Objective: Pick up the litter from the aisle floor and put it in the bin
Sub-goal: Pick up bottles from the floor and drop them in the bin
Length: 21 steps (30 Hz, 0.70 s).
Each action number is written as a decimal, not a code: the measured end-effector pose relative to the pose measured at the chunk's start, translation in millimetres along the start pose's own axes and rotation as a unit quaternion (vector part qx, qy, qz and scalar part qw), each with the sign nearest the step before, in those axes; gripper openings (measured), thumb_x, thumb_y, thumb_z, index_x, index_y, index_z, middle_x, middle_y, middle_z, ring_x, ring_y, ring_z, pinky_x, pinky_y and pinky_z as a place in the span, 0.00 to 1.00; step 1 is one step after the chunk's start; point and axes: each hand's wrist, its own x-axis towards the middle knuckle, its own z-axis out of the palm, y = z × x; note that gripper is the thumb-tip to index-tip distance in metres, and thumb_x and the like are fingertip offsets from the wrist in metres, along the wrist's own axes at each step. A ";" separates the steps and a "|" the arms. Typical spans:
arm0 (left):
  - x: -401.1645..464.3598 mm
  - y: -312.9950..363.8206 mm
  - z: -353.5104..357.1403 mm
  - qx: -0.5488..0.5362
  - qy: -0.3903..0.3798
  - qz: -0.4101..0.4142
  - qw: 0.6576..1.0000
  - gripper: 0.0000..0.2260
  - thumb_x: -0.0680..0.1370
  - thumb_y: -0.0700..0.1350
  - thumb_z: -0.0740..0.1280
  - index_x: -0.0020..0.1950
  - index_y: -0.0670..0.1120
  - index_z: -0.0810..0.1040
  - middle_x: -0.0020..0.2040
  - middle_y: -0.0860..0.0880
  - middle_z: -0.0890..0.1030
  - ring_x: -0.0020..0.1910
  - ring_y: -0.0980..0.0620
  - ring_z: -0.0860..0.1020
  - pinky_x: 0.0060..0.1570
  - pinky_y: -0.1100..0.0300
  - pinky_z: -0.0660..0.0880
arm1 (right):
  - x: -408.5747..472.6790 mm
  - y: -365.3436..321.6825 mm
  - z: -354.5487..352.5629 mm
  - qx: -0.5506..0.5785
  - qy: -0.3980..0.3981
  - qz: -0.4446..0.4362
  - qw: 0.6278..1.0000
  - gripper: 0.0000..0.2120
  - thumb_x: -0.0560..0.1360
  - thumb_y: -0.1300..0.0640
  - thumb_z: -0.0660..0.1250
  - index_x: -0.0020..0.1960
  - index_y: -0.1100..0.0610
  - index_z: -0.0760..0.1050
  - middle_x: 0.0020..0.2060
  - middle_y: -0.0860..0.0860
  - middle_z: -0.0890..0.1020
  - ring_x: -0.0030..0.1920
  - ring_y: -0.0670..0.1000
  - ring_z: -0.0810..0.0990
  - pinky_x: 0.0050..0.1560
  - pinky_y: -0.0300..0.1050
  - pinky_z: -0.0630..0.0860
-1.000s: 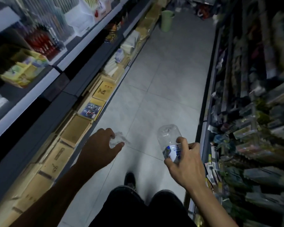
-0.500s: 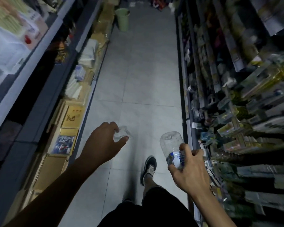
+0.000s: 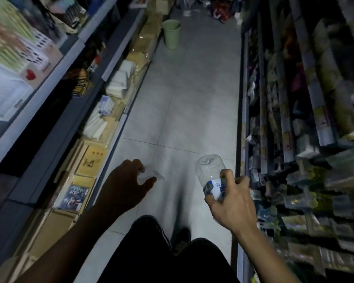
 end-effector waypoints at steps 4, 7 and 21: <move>36.3 -18.4 -7.1 -0.005 0.004 -0.073 0.997 0.17 0.71 0.63 0.73 0.49 0.54 0.73 0.43 0.55 0.74 0.38 0.60 0.73 0.32 0.71 0.63 | 68.1 -21.8 -1.5 0.004 -0.015 -0.030 0.999 0.26 0.64 0.41 0.72 0.55 0.43 0.64 0.48 0.48 0.62 0.41 0.55 0.73 0.31 0.43 0.68; 72.1 -36.5 -13.4 -0.004 0.014 -0.092 0.996 0.18 0.72 0.64 0.72 0.50 0.53 0.74 0.44 0.55 0.75 0.38 0.59 0.74 0.33 0.67 0.69 | 119.3 -40.9 2.7 0.004 -0.018 -0.054 0.998 0.25 0.64 0.40 0.72 0.53 0.44 0.63 0.48 0.49 0.63 0.41 0.55 0.73 0.32 0.44 0.69; 326.4 -75.7 -34.5 -0.026 0.012 -0.018 0.999 0.19 0.71 0.70 0.62 0.48 0.56 0.70 0.41 0.55 0.74 0.37 0.59 0.74 0.33 0.66 0.70 | 313.0 -112.4 2.3 -0.007 0.014 -0.019 1.000 0.32 0.64 0.41 0.73 0.64 0.41 0.64 0.49 0.48 0.60 0.42 0.54 0.73 0.31 0.44 0.70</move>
